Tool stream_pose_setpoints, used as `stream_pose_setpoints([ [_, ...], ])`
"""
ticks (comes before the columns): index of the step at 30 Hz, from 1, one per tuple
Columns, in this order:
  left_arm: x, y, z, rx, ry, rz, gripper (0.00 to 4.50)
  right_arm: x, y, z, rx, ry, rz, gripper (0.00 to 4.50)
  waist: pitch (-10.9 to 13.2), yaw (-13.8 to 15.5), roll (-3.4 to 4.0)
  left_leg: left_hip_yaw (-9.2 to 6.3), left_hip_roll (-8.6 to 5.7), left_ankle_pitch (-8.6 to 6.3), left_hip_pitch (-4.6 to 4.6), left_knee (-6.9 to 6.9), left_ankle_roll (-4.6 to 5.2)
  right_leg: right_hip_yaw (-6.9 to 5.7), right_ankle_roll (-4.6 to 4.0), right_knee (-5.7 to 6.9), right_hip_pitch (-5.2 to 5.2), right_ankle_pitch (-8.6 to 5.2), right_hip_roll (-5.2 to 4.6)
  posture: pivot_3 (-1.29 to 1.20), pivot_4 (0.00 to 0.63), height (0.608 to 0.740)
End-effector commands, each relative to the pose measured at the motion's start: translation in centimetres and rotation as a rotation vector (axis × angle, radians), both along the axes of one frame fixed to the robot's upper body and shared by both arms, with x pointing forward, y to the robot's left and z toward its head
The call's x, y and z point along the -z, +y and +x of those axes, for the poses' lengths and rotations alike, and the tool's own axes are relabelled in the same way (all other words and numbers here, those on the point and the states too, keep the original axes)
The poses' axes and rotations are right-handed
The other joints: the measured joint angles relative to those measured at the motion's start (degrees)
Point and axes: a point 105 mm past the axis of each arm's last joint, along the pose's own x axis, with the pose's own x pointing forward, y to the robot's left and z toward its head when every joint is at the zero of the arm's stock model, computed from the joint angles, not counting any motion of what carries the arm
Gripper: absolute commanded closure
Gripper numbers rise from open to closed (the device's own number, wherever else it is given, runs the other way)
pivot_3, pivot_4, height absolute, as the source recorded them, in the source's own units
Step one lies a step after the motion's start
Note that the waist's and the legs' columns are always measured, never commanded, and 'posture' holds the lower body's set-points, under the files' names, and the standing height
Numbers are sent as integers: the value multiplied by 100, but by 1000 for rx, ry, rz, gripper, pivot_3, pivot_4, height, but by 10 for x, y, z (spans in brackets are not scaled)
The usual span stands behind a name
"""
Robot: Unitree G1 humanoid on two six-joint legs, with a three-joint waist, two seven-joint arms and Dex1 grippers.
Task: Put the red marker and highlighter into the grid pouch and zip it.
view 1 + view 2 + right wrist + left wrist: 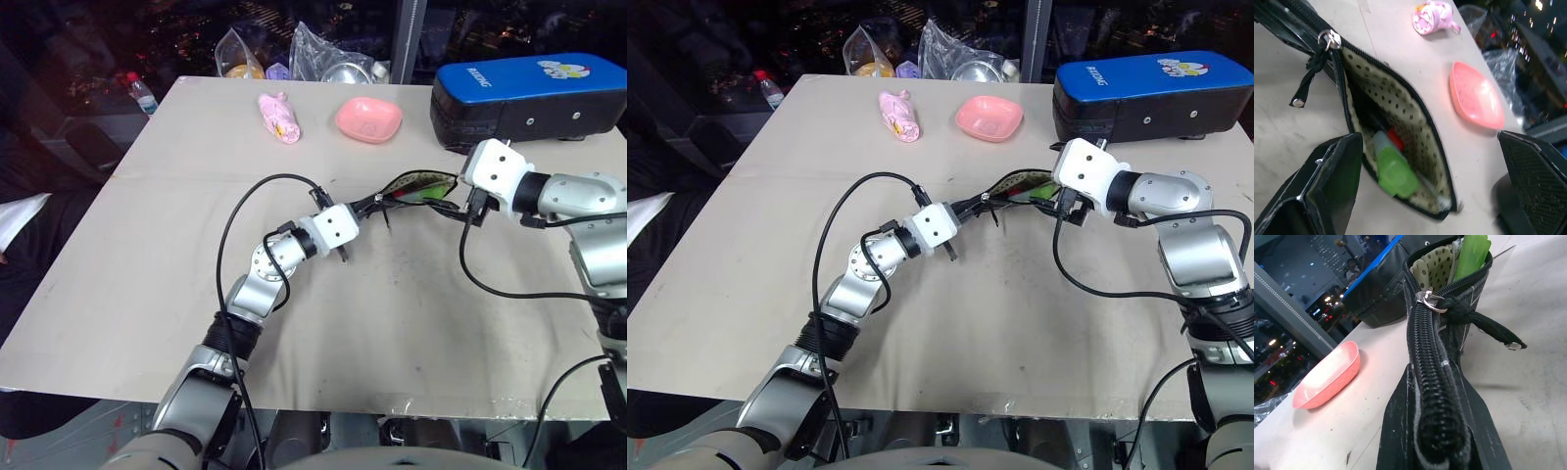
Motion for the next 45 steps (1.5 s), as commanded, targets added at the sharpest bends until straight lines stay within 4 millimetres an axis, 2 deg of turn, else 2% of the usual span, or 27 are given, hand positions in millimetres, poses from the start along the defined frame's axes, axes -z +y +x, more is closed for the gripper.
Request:
stream_pose_setpoints([
  [1, -15, -2, -2, 15, -51, -30, 4500, -7, -9, -4, 103, 102, 165, 54, 0, 1, 0, -2, 1, 0, 0, 0, 0, 0, 0, 0, 0, 0, 0, 0, 150, 688],
  [5, -14, -2, -2, 17, -51, -29, 4500, 1, -7, -5, 179, 250, 303, 54, 0, 0, 0, -8, 0, 0, 0, 0, 0, 0, -1, 0, 1, 0, 0, 0, 150, 688],
  [9, -14, -3, -2, 17, -52, -27, 4500, 3, 2, -5, 211, 371, 423, 54, 0, -6, 0, -25, 0, 0, 0, -1, 1, 0, -1, 0, 0, 0, 1, 0, 150, 688],
  [16, -14, -2, -2, 13, -55, -26, 4500, 5, 6, -1, 253, 461, 502, 54, 0, 4, 0, -33, -1, -1, -3, -2, 2, -1, -1, -1, 0, 0, 0, 0, 150, 688],
  [17, -14, -2, -2, 13, -55, -26, 4500, 7, 6, 0, 263, 467, 502, 433, 0, 4, 0, -35, -2, -1, -3, -2, 2, -1, -1, -1, 0, 0, 0, 0, 150, 688],
  [19, -14, -2, -2, 12, -55, -25, 4500, 9, 3, 2, 285, 477, 502, 692, 0, -2, 0, -35, -2, -1, -3, -2, 2, -1, -1, -1, 0, 0, 0, 0, 150, 688],
  [25, -13, -1, -2, 8, -56, -22, 4500, 10, 0, 5, 303, 473, 508, 3679, 0, -3, 0, -35, -2, -1, -3, -3, 2, -1, -1, -1, 0, 0, 1, 0, 150, 688],
  [26, -13, -1, -2, 8, -55, -22, 4500, 10, 0, 5, 301, 472, 510, 3841, 0, -4, 0, -36, -2, -1, -3, -3, 2, -1, -1, -1, 0, 0, 0, 0, 150, 688],
  [30, -13, -1, -2, 9, -54, -21, 4500, 6, 1, 5, 276, 483, 537, 3839, 0, -4, 0, -36, -2, -1, -3, -3, 2, -1, -1, -1, 0, 0, 0, 0, 150, 688],
  [34, -17, -3, -4, 22, -65, -41, 4500, -3, 10, -3, 165, 527, 568, 3839, 0, -4, 0, -37, -2, -1, -4, -4, 2, -1, -1, -1, 0, 0, 1, 0, 150, 688],
  [39, -20, -7, -8, 55, -72, -53, 4500, -3, 17, -8, 90, 593, 550, 3839, 0, -2, 0, -38, -1, -2, -3, -4, 3, -1, -1, -2, 0, 0, 0, 0, 150, 688],
  [45, -15, -4, -10, 68, -58, -36, 4500, -5, 20, -15, 0, 710, 561, 3839, 0, -6, 0, -38, -2, -2, -3, -5, 3, -1, -1, -2, -1, 1, 1, 0, 150, 688],
])
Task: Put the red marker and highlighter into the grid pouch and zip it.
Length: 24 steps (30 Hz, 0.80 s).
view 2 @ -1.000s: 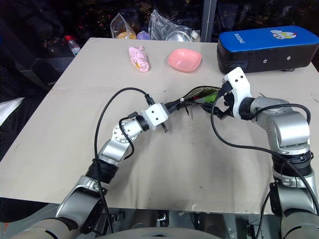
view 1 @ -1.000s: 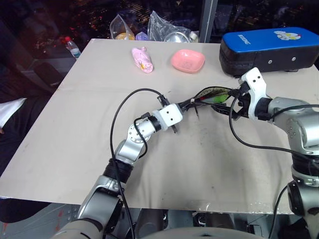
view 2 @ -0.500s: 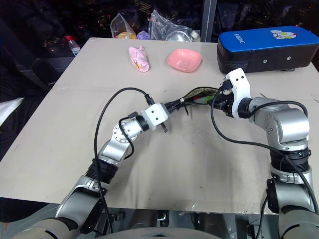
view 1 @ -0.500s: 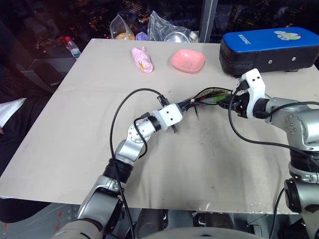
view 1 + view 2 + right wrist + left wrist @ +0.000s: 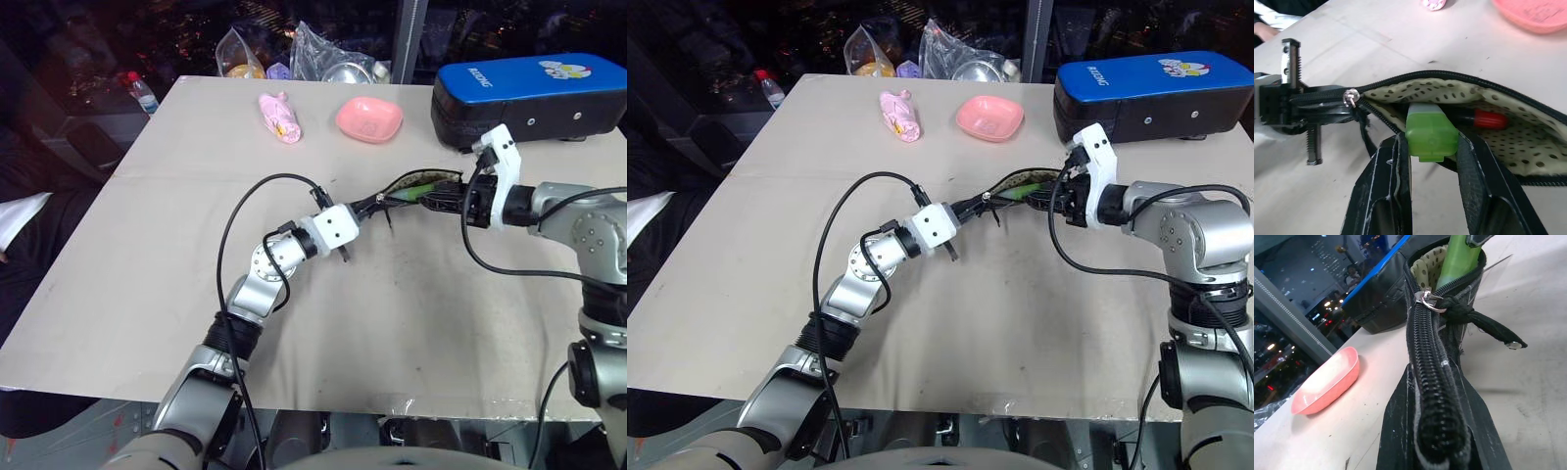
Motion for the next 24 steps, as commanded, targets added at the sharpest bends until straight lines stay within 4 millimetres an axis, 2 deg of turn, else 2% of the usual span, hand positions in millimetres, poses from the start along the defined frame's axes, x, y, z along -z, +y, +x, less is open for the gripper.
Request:
stream_pose_setpoints([
  [1, -12, -2, -8, 45, -46, -29, 4500, -17, 3, -6, -77, -2, 40, 3839, 0, 1, 0, 0, 0, 0, 0, 0, 0, 0, 0, 0, 0, 0, 0, 0, 150, 688],
  [6, -7, -1, -14, 75, -33, -18, 4500, -16, 2, -6, -134, 57, 64, 3839, 0, 0, 0, -1, 2, -1, 0, 0, 1, 0, 0, -1, 0, 0, -1, 0, 150, 688],
  [10, -7, 1, -16, 91, -39, -11, 4500, -6, 3, -1, -152, 105, 37, 3839, 0, -3, 0, -1, 2, -1, 0, -1, 1, 0, -1, -1, 0, 0, 0, 0, 150, 688],
  [15, -7, -1, -20, 109, -45, -13, 4500, 5, 10, 16, -97, 157, 18, 3839, 0, -4, 0, -1, 2, -1, 0, -1, 1, 0, -1, -1, 0, 0, 0, 0, 150, 688],
  [20, -6, -2, -20, 107, -42, -13, 4500, 5, 9, 31, -12, 130, 19, 3839, 0, -1, 0, 1, 2, 0, 0, -1, 0, 0, -1, -1, -1, 0, -1, 0, 150, 688],
  [24, -6, -2, -18, 96, -41, -16, 4500, 1, 2, 33, 16, 114, 23, 1871, 0, 13, 0, -1, 3, 0, -4, -1, 0, -4, 0, -2, 0, 0, -4, 0, 150, 688],
])
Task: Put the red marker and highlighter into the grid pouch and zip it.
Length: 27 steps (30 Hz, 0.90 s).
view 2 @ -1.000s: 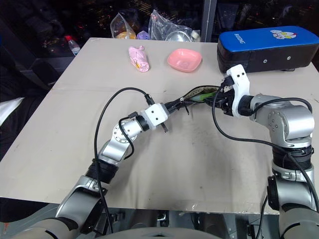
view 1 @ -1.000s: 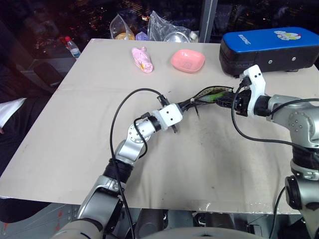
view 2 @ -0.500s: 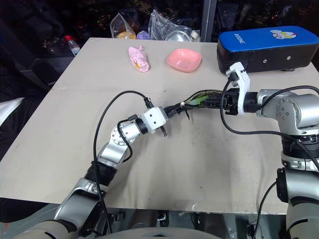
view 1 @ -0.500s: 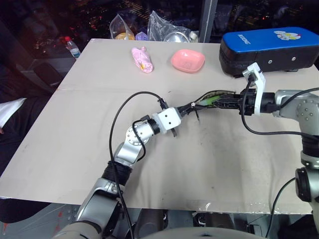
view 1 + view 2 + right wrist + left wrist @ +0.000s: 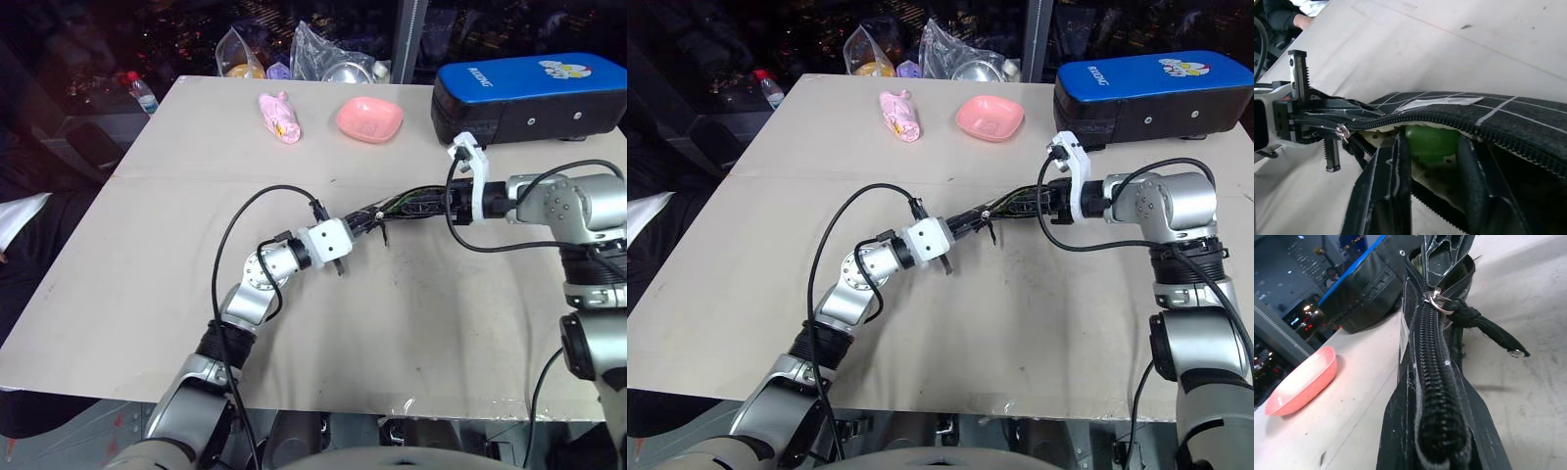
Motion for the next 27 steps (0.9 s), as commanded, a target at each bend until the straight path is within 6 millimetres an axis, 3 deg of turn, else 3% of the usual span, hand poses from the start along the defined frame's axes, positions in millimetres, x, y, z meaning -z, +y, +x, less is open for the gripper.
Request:
stream_pose_setpoints([
  [1, -19, -6, -5, 29, -72, -38, 4500, -21, -10, 5, 47, -83, 9, 1475, 0, -9, 0, 1, 0, 0, -3, 1, 0, 0, 0, -1, -1, 0, 0, 0, 150, 688],
  [2, -19, -6, -4, 24, -71, -38, 4500, -24, -16, 7, 74, -100, -3, 827, 0, -11, 0, 0, 0, 0, -4, 1, 0, 1, 0, -1, -2, 0, 0, 0, 150, 688],
  [4, -18, -5, -3, 13, -67, -39, 4500, -30, -26, 4, 91, -128, -19, 20, 0, -13, 0, 0, 0, 0, -4, 0, 0, -1, 0, -1, -2, 0, 0, 0, 150, 688],
  [7, -17, -3, 0, -6, -55, -51, 4500, -46, -40, -12, 51, -183, -38, 20, 1, 6, 2, -3, 0, 0, -8, 0, 0, -5, 0, -2, -3, 0, 0, 0, 150, 688],
  [12, -15, -4, 2, -8, -42, -61, 4500, -67, -30, -50, -107, -258, 25, 20, 1, -21, 2, -16, 0, -1, -13, 0, 2, -9, 0, -10, -3, 0, -1, 0, 150, 688],
  [15, -14, -8, 2, 0, -35, -66, 4500, -56, -19, -75, -200, -215, 49, 20, 1, -19, 2, -21, 2, -1, -11, -1, 2, -11, 0, -6, -2, 0, 1, 0, 150, 688],
  [19, -12, -11, 3, 6, -24, -70, 4500, -43, -11, -92, -238, -175, 100, 20, 1, -21, 3, -23, 3, -1, -11, 1, 2, -12, 0, -7, 0, 0, 0, 0, 150, 688],
  [22, -12, -12, 3, 10, -22, -69, 4500, -36, -7, -97, -237, -157, 118, 20, 1, -16, 2, -24, 1, -1, -11, 4, 3, -10, 0, -5, 1, 1, -1, 0, 150, 688],
  [27, -10, -18, -1, 42, -19, -59, 4500, 0, 7, -85, -118, -81, 92, 20, -1, -14, -1, -28, 1, -1, -11, 3, 2, -13, 0, -6, 4, 1, 0, 0, 150, 688],
])
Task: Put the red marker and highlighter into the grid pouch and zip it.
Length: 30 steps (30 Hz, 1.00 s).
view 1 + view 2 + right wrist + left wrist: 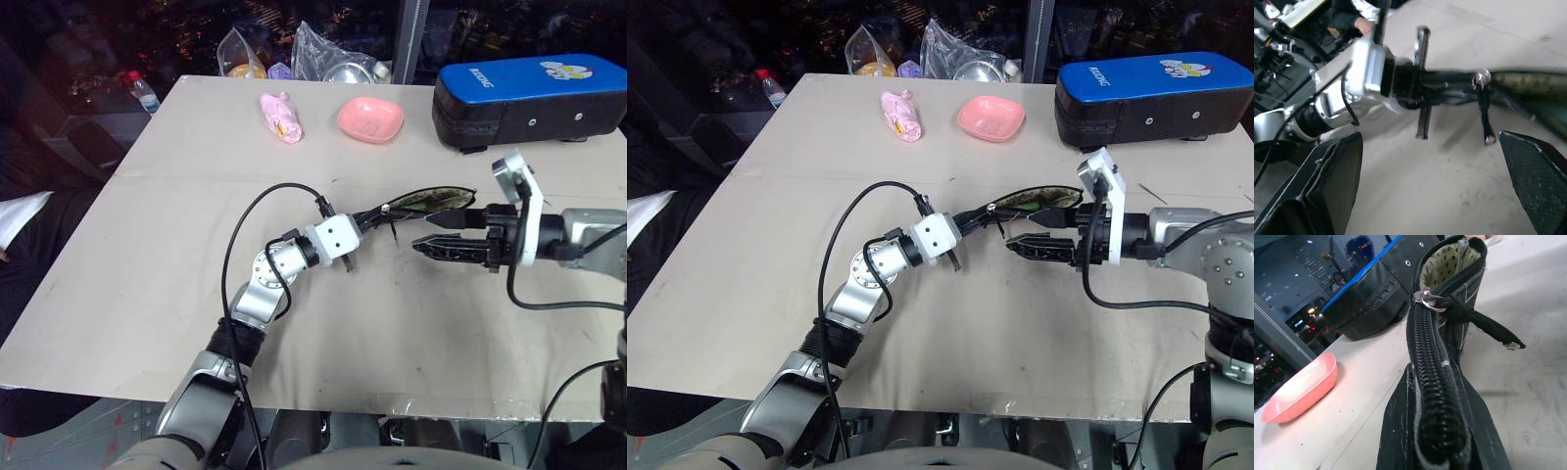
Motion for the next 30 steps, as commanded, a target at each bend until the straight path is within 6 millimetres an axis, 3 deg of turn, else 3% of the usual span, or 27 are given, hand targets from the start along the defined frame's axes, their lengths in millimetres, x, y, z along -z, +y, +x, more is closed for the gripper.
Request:
stream_pose_setpoints([
  [1, -7, -8, -4, 42, -25, -12, 4500, 12, 9, 6, 59, 8, -27, 20, 1, -2, 3, 2, 0, 0, 0, 0, 0, 1, 0, 1, -1, 0, 0, 0, 150, 688],
  [8, -4, -16, -11, 84, -23, 8, 4500, 18, 23, 23, 146, 26, 6, 20, 1, 7, 3, 4, -2, 0, 0, 0, 0, 1, 0, 1, -2, 0, 1, 0, 150, 688],
  [16, -3, -17, -12, 94, -23, 19, 4500, 17, 31, 29, 159, 41, 44, 20, 1, 3, 3, 4, -3, 0, 0, 0, 0, 1, 0, 1, -2, 0, 2, 0, 150, 688],
  [20, -2, -17, -13, 95, -23, 22, 4500, 17, 33, 31, 169, 43, 62, 1287, 1, 1, 4, 4, -3, 0, 0, 0, 0, 1, 0, 1, -2, 0, 1, 0, 150, 688],
  [26, -2, -16, -11, 89, -22, 25, 4500, 15, 29, 32, 180, 41, 65, 4239, 1, 1, 4, 4, -3, 0, 0, 0, 0, 1, 1, 1, -2, 0, 2, 0, 150, 688],
  [27, -2, -16, -11, 88, -22, 25, 4500, 15, 28, 32, 182, 41, 64, 4452, 1, 2, 4, 4, -3, 0, 0, -1, 0, 1, 0, 1, -2, 0, 2, 0, 150, 688],
  [30, -2, -15, -10, 80, -22, 24, 4500, 14, 21, 34, 200, 37, 59, 4452, 1, 2, 4, 4, -3, 0, 0, -1, 0, 1, 1, 1, -2, 0, 2, 0, 150, 688],
])
